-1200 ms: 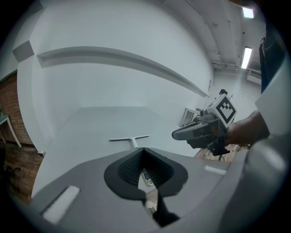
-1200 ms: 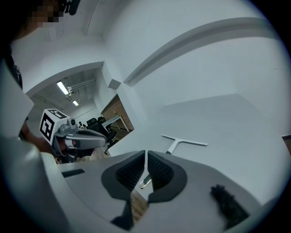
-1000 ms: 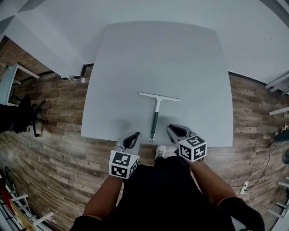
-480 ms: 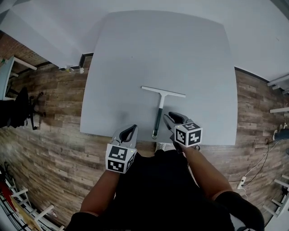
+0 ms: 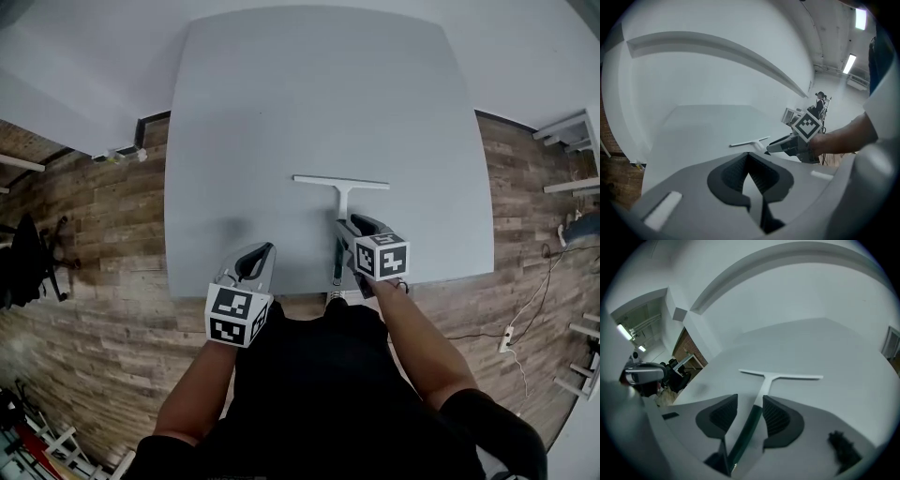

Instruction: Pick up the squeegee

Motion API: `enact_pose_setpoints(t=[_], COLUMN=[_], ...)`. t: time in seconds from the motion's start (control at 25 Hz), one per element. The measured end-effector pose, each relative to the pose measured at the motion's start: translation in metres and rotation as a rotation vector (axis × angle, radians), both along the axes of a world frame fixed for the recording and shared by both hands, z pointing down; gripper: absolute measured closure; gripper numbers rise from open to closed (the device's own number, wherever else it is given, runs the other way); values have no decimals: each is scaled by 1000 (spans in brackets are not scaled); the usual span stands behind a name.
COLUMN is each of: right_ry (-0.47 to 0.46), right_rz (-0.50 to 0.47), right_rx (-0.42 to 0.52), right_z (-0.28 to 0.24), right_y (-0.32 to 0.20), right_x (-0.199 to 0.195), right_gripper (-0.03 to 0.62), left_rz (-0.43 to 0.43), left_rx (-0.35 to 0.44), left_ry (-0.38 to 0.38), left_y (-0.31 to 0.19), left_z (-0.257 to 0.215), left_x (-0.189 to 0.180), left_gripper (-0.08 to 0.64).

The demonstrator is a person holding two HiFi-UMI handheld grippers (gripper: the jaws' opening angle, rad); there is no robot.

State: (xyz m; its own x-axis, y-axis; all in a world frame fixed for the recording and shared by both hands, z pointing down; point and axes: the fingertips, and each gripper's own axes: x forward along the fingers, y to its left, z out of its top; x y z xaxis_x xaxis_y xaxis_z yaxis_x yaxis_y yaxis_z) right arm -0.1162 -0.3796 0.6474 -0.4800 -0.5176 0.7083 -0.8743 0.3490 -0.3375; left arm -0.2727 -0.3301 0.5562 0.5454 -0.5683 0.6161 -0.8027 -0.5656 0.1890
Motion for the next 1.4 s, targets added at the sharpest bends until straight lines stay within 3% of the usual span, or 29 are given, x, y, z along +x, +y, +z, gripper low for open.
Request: enact_pose_setpoints(t=[0.2, 0.52, 0.8, 1.04, 1.4], right_ry=[95, 150, 179, 291, 219], right_rz=[58, 185, 162, 99, 74], right_rx=[-5, -101, -111, -102, -97], right_z=[15, 45, 54, 58, 56], right_y=[-13, -16, -16, -18, -14], right_x=[5, 13, 12, 9, 13], right_gripper=[422, 422, 422, 460, 497], left_rz=[21, 31, -37, -53, -49], left_rx=[13, -16, -19, -31, -8], left_ry=[6, 20, 47, 58, 57], left_y=[-20, -21, -29, -23, -21], left_z=[1, 8, 7, 10, 0], left_x=[-19, -43, -58, -57, -44], left_gripper=[554, 554, 554, 554, 554])
